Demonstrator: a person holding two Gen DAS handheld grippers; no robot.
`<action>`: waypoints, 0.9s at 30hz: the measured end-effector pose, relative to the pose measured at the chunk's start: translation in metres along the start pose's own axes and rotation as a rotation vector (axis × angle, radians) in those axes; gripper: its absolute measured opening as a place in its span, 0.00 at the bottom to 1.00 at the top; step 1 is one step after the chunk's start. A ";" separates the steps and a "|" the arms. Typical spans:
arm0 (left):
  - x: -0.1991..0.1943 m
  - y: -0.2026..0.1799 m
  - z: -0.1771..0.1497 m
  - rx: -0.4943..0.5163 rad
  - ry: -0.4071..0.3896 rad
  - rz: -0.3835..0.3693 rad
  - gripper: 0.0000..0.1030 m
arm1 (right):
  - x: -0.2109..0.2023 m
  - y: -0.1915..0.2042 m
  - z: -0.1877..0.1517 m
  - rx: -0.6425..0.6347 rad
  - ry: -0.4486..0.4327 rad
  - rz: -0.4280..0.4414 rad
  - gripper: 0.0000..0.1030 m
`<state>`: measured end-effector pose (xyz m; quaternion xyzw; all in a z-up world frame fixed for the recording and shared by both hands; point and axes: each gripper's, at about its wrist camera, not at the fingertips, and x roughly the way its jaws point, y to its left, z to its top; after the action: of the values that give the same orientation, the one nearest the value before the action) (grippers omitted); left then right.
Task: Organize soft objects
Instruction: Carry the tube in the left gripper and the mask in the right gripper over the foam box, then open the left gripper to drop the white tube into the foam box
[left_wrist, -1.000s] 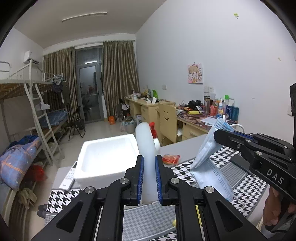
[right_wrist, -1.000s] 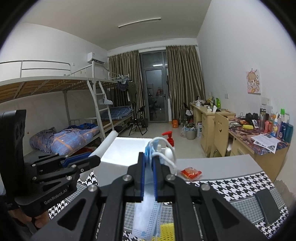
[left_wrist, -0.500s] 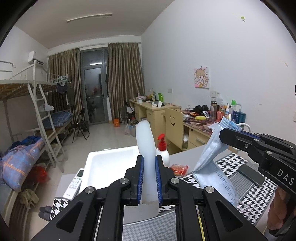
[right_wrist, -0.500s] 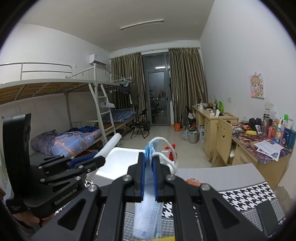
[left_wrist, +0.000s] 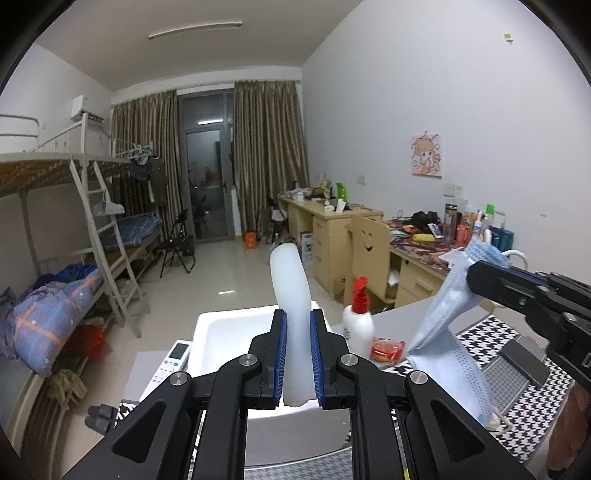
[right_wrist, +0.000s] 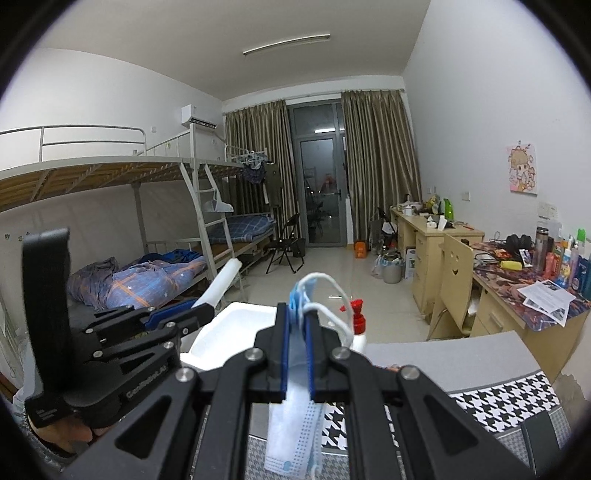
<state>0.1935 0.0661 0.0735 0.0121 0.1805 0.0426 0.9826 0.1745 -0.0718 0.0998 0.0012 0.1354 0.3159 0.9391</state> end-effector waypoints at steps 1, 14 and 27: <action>0.003 0.002 0.000 -0.004 0.005 0.004 0.13 | 0.003 0.002 0.001 -0.006 0.003 0.000 0.10; 0.040 0.022 0.001 -0.042 0.071 0.030 0.14 | 0.025 0.009 0.006 -0.020 0.034 0.019 0.10; 0.080 0.035 -0.012 -0.065 0.171 0.011 0.24 | 0.040 0.009 0.006 -0.018 0.063 -0.001 0.10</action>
<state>0.2614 0.1080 0.0356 -0.0223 0.2624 0.0546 0.9632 0.2010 -0.0402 0.0960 -0.0174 0.1622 0.3166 0.9344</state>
